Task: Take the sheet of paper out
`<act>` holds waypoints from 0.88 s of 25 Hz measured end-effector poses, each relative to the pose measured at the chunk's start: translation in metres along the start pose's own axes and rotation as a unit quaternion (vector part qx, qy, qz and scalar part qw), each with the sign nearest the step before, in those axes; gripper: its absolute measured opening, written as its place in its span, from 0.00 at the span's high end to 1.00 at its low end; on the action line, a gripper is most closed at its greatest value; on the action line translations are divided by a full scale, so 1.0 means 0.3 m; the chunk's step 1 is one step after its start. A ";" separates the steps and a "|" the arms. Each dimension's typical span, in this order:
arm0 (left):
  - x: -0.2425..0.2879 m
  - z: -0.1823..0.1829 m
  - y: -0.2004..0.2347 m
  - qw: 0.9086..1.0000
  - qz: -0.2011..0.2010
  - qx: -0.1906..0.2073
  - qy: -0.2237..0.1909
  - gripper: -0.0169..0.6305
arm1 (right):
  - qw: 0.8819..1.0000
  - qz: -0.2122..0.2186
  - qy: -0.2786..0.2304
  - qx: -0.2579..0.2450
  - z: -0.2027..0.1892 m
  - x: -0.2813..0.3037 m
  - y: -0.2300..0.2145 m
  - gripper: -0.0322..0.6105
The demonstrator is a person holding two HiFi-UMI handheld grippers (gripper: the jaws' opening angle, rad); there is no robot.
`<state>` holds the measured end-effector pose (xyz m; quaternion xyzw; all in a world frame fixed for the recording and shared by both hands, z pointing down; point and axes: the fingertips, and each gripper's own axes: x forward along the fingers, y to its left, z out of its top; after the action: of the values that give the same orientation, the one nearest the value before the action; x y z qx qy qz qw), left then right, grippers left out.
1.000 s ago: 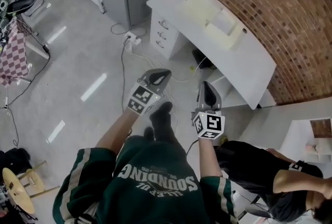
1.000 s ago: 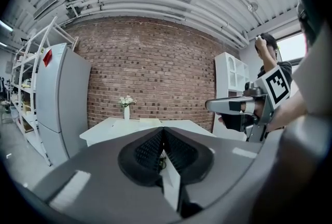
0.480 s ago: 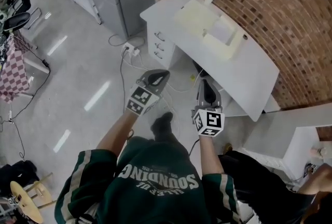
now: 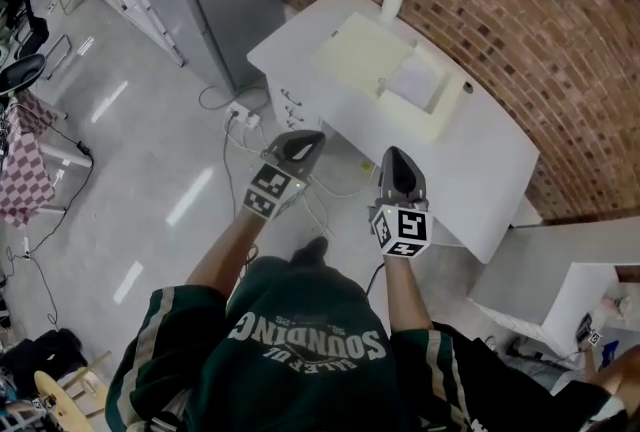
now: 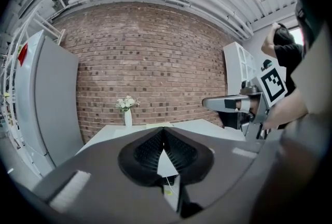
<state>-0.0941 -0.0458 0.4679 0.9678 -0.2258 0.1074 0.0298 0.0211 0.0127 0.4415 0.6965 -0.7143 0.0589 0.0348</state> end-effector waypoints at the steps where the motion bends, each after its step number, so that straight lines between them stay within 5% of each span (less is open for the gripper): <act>1: 0.030 0.008 0.011 1.000 0.000 0.001 0.000 0.96 | 1.000 -0.001 0.001 0.000 0.002 0.021 -0.024 0.97; 12: 0.292 0.021 0.094 1.000 -0.025 -0.001 0.010 0.96 | 1.000 -0.025 0.007 0.011 -0.012 0.181 -0.198 0.97; 22: 0.646 0.069 0.233 0.995 -0.098 0.008 0.017 0.96 | 0.996 -0.090 0.017 0.019 0.007 0.406 -0.411 0.97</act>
<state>0.0486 -0.1941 0.4913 0.9835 -0.1288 0.1219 0.0361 0.1409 -0.1110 0.4598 0.7575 -0.6467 0.0807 0.0393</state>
